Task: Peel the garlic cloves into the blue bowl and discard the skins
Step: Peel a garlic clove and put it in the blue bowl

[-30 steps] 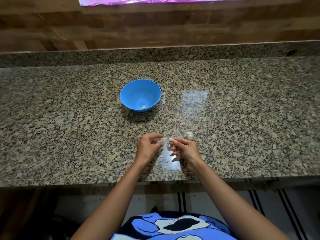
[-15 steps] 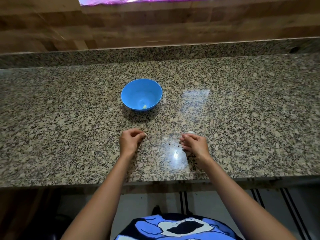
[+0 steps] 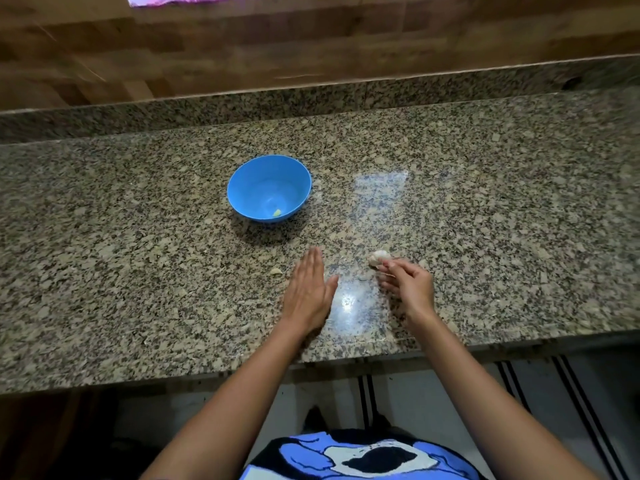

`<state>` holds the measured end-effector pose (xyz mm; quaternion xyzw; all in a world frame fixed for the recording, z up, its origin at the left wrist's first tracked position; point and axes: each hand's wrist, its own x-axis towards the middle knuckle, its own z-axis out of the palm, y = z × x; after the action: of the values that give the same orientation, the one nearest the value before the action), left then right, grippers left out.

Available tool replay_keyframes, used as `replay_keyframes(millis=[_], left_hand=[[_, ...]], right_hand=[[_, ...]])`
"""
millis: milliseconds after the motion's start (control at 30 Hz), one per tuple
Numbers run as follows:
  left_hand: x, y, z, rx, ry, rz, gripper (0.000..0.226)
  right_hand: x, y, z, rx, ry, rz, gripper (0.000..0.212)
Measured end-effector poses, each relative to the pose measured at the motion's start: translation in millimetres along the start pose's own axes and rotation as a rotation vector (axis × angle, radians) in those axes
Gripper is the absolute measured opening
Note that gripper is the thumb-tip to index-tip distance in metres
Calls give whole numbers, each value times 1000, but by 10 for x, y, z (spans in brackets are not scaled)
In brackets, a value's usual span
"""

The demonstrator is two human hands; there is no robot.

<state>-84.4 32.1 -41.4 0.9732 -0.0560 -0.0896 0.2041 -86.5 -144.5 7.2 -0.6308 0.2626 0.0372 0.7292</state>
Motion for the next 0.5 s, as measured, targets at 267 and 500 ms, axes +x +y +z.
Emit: replay_keyframes(millis=[267, 500], left_hand=[[166, 213, 37, 16, -174, 401, 54], [706, 123, -192, -202, -54, 189, 52]], right_hand=[[282, 121, -132, -967, -64, -465, 51], [369, 27, -204, -728, -15, -402, 36]])
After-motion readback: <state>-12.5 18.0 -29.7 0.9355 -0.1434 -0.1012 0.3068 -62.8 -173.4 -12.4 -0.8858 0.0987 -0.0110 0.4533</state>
